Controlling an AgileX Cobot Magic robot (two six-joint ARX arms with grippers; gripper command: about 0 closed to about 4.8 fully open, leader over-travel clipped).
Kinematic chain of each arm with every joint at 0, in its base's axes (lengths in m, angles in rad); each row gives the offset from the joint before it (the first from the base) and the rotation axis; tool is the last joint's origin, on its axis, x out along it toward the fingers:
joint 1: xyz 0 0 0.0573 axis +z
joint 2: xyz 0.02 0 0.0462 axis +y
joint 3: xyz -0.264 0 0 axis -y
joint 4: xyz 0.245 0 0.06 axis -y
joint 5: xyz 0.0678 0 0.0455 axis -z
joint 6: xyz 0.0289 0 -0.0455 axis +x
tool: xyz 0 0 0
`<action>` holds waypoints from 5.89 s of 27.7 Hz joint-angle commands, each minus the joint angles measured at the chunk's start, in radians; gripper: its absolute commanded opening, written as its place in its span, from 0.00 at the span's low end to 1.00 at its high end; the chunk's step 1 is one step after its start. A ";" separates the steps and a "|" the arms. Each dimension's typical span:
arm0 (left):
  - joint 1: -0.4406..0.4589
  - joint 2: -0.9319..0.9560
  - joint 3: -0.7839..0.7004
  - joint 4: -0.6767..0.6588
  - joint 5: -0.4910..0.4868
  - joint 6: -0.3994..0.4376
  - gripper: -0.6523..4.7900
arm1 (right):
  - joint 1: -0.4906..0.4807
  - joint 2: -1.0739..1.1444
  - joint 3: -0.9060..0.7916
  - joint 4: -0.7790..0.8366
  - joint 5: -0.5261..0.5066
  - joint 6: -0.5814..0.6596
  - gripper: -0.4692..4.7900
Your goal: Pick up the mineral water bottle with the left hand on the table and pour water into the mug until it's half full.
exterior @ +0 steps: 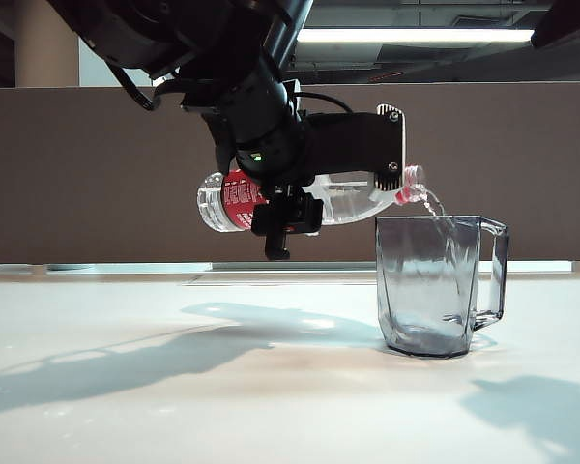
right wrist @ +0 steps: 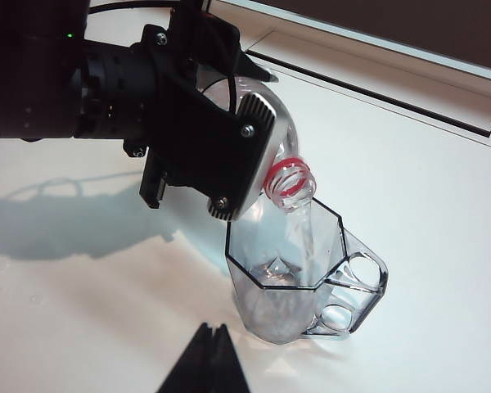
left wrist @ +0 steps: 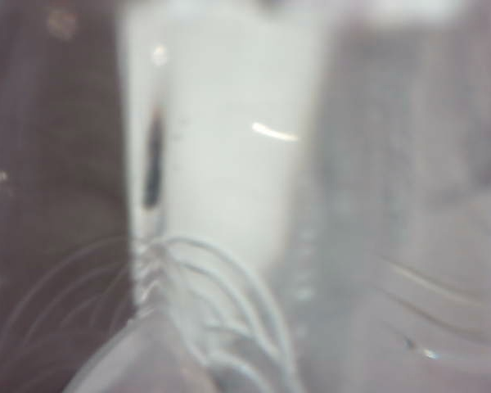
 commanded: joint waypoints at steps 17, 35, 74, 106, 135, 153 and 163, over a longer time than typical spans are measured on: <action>-0.003 -0.015 0.012 0.051 -0.017 0.031 0.56 | 0.000 -0.002 0.005 0.016 0.002 0.003 0.09; -0.003 -0.015 0.012 0.051 -0.036 0.030 0.56 | 0.000 -0.002 0.005 0.016 0.002 0.003 0.09; -0.003 -0.016 0.014 0.050 -0.036 0.055 0.56 | 0.000 -0.002 0.005 0.016 0.001 0.003 0.09; -0.003 -0.026 0.014 0.042 -0.036 0.056 0.56 | 0.000 -0.002 0.005 0.016 0.001 0.003 0.09; 0.011 -0.105 0.005 -0.010 0.081 -0.418 0.56 | 0.000 -0.003 0.005 0.016 0.001 0.003 0.09; 0.255 -0.297 -0.167 -0.060 0.492 -1.041 0.56 | 0.000 -0.003 0.005 0.016 0.001 0.003 0.09; 0.285 -0.313 -0.336 0.148 0.529 -1.157 0.56 | 0.000 -0.003 0.005 0.016 0.001 0.003 0.09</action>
